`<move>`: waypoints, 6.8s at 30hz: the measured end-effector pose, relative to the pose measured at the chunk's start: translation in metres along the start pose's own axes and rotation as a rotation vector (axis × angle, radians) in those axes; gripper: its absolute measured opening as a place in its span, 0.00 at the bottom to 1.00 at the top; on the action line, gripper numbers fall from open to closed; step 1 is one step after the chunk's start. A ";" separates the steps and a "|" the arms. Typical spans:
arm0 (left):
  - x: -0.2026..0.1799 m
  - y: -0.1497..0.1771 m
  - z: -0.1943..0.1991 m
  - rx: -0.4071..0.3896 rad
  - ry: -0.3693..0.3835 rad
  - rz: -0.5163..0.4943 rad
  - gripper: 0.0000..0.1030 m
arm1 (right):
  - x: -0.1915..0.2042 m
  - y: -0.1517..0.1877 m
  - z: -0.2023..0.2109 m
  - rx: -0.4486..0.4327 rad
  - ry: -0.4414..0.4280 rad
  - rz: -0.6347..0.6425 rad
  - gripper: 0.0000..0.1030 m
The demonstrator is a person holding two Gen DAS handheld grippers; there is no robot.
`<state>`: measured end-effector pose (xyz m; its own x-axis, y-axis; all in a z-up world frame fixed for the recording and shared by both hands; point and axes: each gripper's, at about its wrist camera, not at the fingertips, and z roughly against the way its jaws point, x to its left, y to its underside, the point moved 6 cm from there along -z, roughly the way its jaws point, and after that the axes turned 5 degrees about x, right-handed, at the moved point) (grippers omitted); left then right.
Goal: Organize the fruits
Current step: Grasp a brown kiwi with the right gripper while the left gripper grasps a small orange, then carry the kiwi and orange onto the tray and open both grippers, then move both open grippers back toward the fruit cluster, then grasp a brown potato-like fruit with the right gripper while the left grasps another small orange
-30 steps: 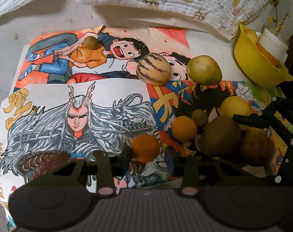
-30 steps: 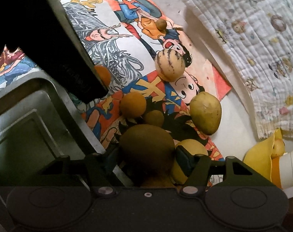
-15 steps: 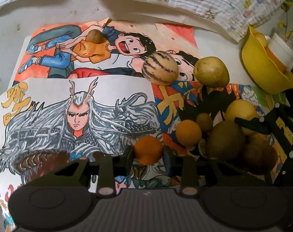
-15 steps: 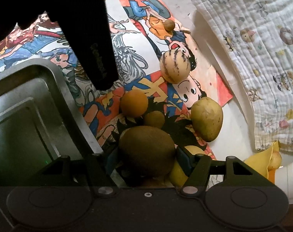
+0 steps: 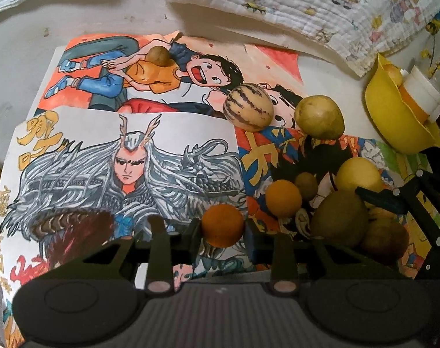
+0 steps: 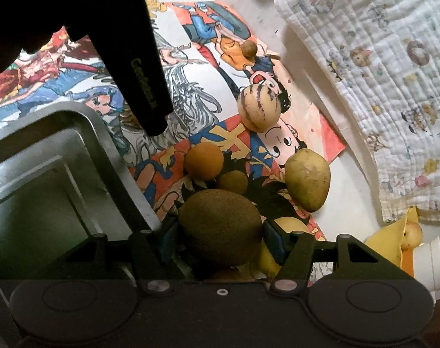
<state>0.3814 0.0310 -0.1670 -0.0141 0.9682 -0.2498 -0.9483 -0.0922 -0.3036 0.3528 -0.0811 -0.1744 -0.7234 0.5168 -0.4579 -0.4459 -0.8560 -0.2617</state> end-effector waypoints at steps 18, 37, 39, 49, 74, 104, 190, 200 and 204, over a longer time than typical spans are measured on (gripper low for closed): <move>-0.003 0.062 0.046 -0.060 0.008 0.063 0.33 | 0.048 0.024 0.067 -0.104 -0.069 0.035 0.61; -0.016 0.157 0.067 -0.026 -0.047 0.149 0.33 | 0.108 0.073 0.108 -0.098 -0.239 0.070 0.61; -0.020 0.164 0.068 -0.027 -0.059 0.137 0.33 | 0.110 0.076 0.109 -0.097 -0.247 0.072 0.61; -0.027 0.176 0.063 0.000 -0.100 0.133 0.34 | 0.110 0.085 0.103 -0.074 -0.279 0.049 0.62; -0.026 0.198 0.098 -0.030 -0.128 0.057 0.88 | 0.098 0.111 0.127 -0.113 -0.318 -0.116 0.88; -0.044 0.197 0.100 0.061 -0.239 -0.156 0.99 | 0.034 0.143 0.126 -0.075 -0.176 -0.384 0.99; -0.052 -0.021 -0.019 0.074 0.064 -0.135 0.35 | -0.051 0.086 0.016 0.038 -0.274 -1.009 0.64; -0.037 0.005 0.013 0.025 0.062 -0.074 0.35 | -0.033 0.078 0.035 -0.005 -0.324 -0.917 0.64; -0.029 0.025 0.023 0.032 0.060 -0.047 0.35 | -0.023 0.075 0.041 -0.018 -0.362 -0.877 0.64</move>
<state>0.3513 0.0058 -0.1462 0.0486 0.9554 -0.2914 -0.9571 -0.0390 -0.2873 0.3138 -0.1565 -0.1485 -0.2553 0.9463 0.1984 -0.9019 -0.1591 -0.4016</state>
